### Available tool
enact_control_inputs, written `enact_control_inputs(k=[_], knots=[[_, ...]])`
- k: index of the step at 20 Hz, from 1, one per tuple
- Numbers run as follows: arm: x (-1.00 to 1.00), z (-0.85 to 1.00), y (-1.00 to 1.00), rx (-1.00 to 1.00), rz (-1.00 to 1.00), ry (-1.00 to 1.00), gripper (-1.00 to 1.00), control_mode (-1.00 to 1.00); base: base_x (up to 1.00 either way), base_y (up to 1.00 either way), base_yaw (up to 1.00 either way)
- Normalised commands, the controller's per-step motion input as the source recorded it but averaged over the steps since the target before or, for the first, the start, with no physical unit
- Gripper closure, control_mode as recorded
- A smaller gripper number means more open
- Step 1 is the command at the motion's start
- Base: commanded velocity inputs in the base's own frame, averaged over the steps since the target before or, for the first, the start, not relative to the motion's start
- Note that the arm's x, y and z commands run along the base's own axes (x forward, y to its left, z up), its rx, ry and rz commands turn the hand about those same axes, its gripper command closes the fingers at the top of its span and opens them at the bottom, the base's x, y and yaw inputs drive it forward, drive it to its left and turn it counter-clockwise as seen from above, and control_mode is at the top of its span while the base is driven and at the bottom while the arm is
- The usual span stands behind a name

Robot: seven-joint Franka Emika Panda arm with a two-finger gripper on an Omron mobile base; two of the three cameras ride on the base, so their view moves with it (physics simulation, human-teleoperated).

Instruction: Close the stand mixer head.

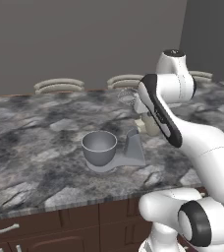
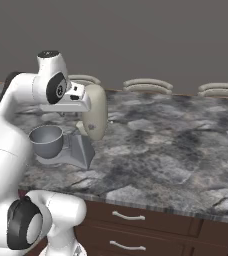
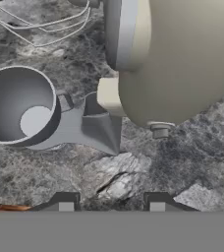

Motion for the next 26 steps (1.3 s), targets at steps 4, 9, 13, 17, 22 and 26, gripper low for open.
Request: enact_control_inputs(k=[4,9,13,17,22,26], knots=[[-0.08,-0.01,-0.29,0.03,0.0,-0.01,-1.0,-1.0,0.0,0.0,0.0],[-0.4,0.0,-0.84,0.0,0.05,-0.16,-1.0,-1.0,0.0,0.0,0.0],[-0.04,0.0,-0.73,0.0,0.24,-0.25,-1.0,-1.0,0.0,0.0,0.0],[0.02,0.0,-0.69,0.02,0.31,-0.25,-1.0,-1.0,0.0,0.0,0.0],[0.33,0.02,-0.32,0.12,0.38,-0.23,-1.0,-1.0,0.0,0.0,0.0],[0.28,0.28,-0.01,0.15,0.36,-0.14,-1.0,-1.0,0.0,0.0,0.0]])
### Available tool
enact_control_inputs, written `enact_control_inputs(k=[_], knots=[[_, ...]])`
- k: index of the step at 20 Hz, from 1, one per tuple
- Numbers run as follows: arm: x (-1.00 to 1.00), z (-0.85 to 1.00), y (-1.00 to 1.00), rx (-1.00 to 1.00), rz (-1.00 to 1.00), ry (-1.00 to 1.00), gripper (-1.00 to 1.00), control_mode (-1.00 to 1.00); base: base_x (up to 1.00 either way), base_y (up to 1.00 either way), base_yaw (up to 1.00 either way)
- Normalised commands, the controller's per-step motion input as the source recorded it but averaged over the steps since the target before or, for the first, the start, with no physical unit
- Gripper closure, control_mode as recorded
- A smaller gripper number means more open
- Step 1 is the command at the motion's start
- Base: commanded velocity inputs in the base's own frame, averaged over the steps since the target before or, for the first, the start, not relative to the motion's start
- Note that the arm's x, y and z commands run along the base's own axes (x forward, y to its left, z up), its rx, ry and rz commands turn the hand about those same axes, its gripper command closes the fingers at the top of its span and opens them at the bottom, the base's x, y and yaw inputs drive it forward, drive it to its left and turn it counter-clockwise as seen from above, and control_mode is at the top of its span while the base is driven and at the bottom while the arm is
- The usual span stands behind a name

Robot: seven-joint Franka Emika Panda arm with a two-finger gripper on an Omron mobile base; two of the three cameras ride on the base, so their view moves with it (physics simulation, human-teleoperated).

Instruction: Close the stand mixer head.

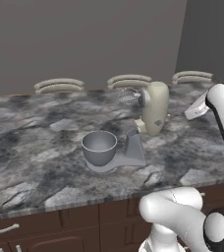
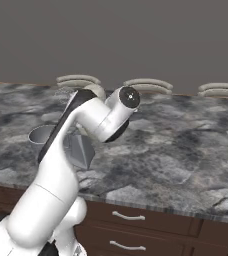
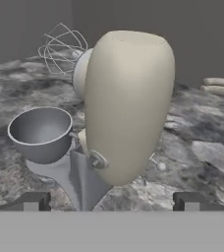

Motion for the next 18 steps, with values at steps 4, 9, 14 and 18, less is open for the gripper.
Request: enact_control_inputs(k=[4,9,14,18], knots=[[0.41,0.42,0.04,0.11,0.35,-0.07,-1.0,-1.0,0.0,0.0,0.0],[0.39,0.3,0.24,0.12,0.27,-0.03,-1.0,-1.0,0.0,0.0,0.0],[0.49,-0.08,0.78,0.08,0.37,0.0,-1.0,-1.0,0.0,0.0,0.0],[0.4,-0.53,1.0,0.0,0.48,0.0,-1.0,-1.0,0.0,0.0,0.0]])
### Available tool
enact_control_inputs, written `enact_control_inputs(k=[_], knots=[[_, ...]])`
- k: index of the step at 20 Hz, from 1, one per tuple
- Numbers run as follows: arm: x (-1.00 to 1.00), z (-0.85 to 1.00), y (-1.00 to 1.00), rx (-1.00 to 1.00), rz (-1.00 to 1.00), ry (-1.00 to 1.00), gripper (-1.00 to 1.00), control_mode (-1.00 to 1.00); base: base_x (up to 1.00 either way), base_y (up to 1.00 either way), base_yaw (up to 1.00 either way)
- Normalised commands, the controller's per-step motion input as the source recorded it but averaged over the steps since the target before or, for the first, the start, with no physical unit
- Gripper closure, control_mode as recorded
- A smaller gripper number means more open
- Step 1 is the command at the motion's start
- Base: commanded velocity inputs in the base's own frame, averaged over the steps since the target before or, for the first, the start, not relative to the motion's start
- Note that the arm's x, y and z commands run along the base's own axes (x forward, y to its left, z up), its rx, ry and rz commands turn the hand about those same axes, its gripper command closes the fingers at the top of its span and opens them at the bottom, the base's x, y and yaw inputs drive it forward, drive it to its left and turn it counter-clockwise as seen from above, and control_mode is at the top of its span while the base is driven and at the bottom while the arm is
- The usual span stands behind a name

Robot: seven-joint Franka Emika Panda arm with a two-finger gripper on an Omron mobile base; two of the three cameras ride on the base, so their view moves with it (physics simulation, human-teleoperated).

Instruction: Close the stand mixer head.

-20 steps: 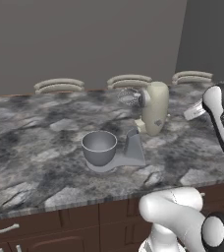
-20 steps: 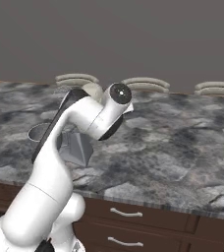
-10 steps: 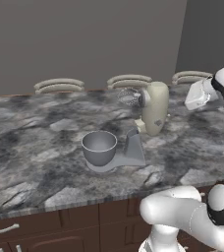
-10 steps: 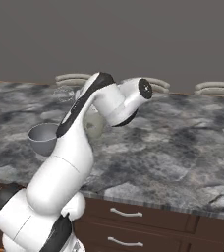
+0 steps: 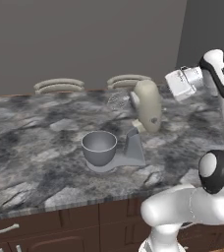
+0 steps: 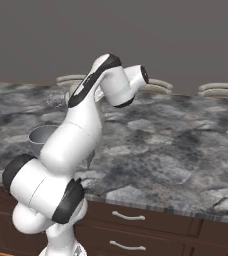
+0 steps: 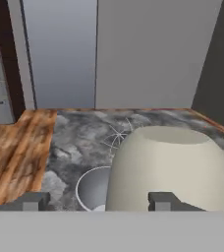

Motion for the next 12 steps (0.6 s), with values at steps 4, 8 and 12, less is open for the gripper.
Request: enact_control_inputs(k=[4,8,12], knots=[[0.46,-0.78,1.0,-0.05,0.49,0.0,-1.0,-1.0,0.0,0.0,0.0],[0.28,-1.0,1.0,-0.18,0.43,-0.07,-1.0,-1.0,0.0,0.0,0.0],[0.17,-0.88,1.0,-0.3,0.28,-0.2,-1.0,-1.0,0.0,0.0,0.0]])
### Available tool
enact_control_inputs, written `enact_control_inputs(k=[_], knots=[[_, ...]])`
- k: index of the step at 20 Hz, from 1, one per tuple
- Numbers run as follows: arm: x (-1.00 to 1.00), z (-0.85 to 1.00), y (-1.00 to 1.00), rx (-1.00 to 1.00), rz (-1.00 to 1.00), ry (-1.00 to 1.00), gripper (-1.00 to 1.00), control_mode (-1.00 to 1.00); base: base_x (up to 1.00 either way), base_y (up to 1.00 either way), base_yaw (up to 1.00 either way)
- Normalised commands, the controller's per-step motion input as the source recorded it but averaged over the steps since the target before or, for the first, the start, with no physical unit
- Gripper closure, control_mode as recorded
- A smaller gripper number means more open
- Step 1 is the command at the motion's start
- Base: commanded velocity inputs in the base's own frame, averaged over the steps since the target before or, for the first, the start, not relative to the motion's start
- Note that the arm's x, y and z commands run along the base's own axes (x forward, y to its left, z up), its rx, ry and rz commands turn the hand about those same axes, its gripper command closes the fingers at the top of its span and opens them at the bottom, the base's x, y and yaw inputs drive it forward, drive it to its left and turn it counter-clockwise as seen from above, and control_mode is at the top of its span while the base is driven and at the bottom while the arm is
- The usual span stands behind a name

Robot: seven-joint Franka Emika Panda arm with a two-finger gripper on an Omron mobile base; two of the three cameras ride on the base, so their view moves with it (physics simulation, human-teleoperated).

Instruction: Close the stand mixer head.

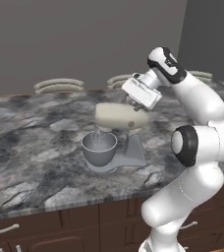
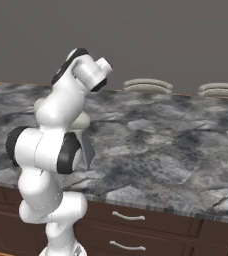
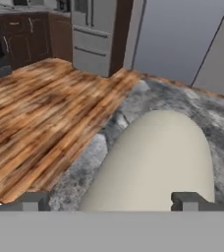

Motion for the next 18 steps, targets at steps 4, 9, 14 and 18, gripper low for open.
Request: enact_control_inputs(k=[4,9,14,18], knots=[[-0.03,0.06,1.0,-0.28,0.05,-0.33,-1.0,-1.0,0.0,0.0,0.0],[-0.44,0.97,0.87,-0.39,0.01,-0.31,-1.0,-1.0,0.0,0.0,0.0],[-0.86,0.72,0.48,-0.33,0.01,-0.22,-1.0,-1.0,0.0,0.0,0.0],[-0.87,0.07,0.16,-0.18,0.0,-0.13,-1.0,-1.0,0.0,0.0,0.0]])
